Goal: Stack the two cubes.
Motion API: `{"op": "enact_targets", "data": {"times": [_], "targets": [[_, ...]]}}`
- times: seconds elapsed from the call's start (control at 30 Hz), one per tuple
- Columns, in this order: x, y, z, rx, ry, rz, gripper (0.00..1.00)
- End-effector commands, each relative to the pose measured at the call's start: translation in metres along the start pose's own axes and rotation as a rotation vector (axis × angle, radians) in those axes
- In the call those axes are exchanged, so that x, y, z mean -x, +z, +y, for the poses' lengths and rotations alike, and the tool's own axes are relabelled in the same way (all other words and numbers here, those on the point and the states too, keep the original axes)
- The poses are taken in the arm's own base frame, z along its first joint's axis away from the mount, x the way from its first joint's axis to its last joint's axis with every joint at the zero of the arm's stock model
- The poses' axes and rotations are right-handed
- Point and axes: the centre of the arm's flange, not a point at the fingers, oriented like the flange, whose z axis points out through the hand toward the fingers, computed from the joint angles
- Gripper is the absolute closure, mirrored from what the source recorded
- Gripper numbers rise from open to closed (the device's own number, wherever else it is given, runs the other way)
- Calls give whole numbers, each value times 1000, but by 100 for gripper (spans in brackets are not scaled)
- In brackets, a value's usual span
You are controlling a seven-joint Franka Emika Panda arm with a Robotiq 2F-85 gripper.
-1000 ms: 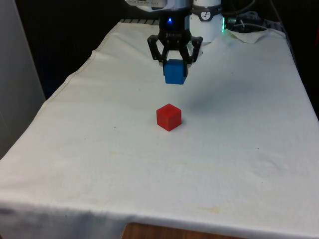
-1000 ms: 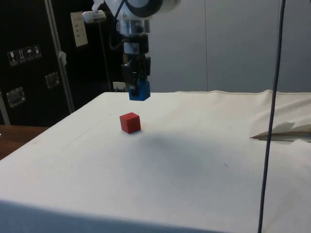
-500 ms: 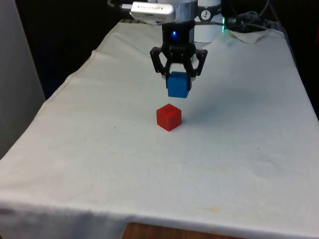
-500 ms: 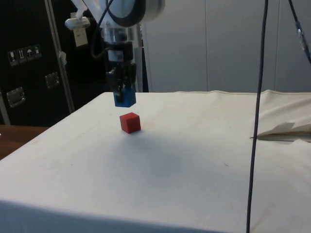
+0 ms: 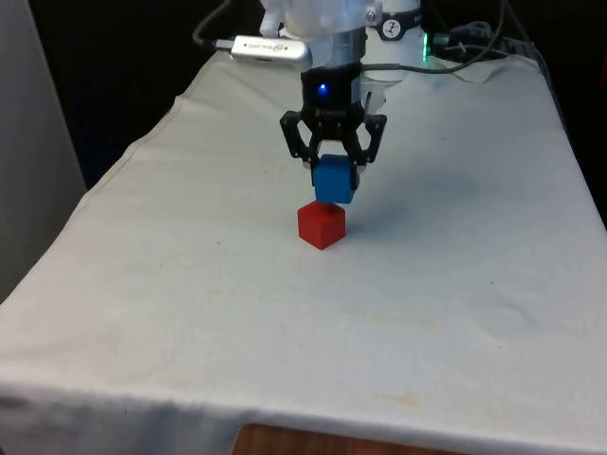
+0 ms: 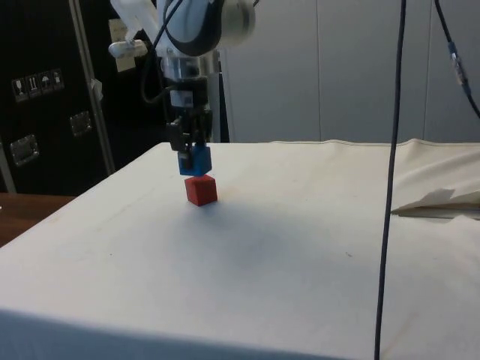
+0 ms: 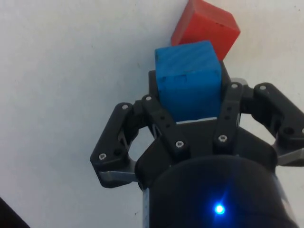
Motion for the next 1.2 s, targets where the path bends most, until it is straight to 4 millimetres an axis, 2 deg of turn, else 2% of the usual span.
{"op": "enact_targets", "data": {"times": [0.0,0.2,0.53,1.17], "targets": [[-2,2,0,-14,2,5,100],[-9,8,10,-17,14,2,100],[-19,13,13,-12,25,6,100],[-18,14,24,0,29,-18,100]]}}
